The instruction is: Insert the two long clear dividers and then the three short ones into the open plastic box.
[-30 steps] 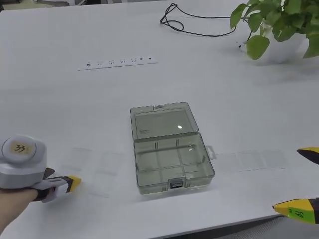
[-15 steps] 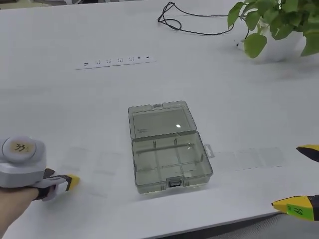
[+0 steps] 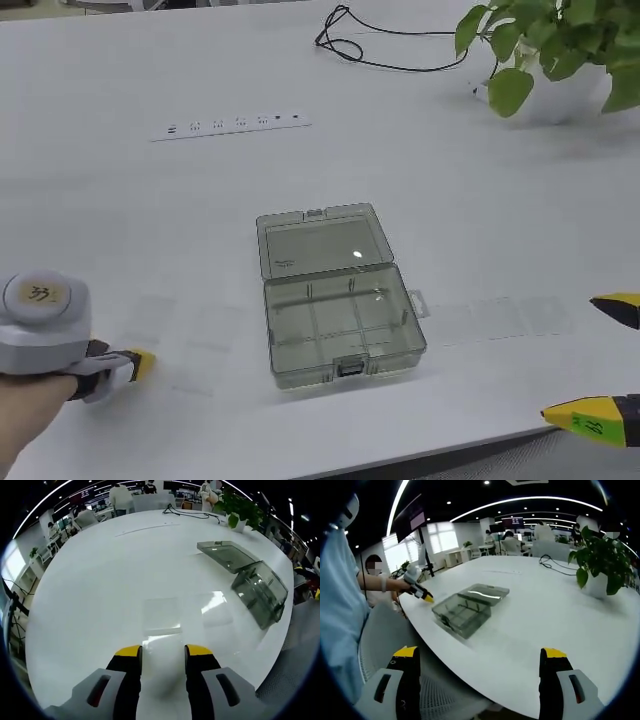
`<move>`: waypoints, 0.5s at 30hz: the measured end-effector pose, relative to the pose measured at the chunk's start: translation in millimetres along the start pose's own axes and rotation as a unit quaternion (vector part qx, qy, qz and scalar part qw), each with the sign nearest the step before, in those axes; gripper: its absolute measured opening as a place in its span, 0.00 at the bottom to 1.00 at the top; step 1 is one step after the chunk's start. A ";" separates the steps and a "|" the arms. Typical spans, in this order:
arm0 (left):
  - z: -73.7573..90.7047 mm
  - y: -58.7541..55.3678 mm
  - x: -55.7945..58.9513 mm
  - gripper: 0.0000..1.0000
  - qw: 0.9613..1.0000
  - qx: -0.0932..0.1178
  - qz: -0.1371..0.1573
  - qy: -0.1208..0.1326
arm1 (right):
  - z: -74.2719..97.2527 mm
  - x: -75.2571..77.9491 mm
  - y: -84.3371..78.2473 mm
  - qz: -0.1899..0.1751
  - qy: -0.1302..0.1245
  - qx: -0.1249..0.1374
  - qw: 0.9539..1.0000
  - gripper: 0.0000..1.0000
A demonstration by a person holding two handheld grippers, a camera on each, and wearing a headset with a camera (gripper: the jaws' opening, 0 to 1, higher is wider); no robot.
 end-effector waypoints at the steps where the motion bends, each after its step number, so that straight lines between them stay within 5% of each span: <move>1: 0.3 0.0 0.0 0.32 1.000 0.000 0.001 0.000 | -0.4 -0.6 -0.1 0.000 0.001 0.000 1.000 1.00; 15: 4.1 -0.5 -0.9 0.31 1.000 0.005 0.004 -0.006 | -6.0 -3.8 2.1 0.001 0.009 -0.003 1.000 1.00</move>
Point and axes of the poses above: the centre of the closed fingertips' face, and the gripper's own axes: z roughly backward along the fingers, x roughly to its right, y roughly out of its top, the point moved 6 cm from there along z, roughly backward along the fingers, and after that the axes turned 15 degrees about y, right-handed, at the moved point
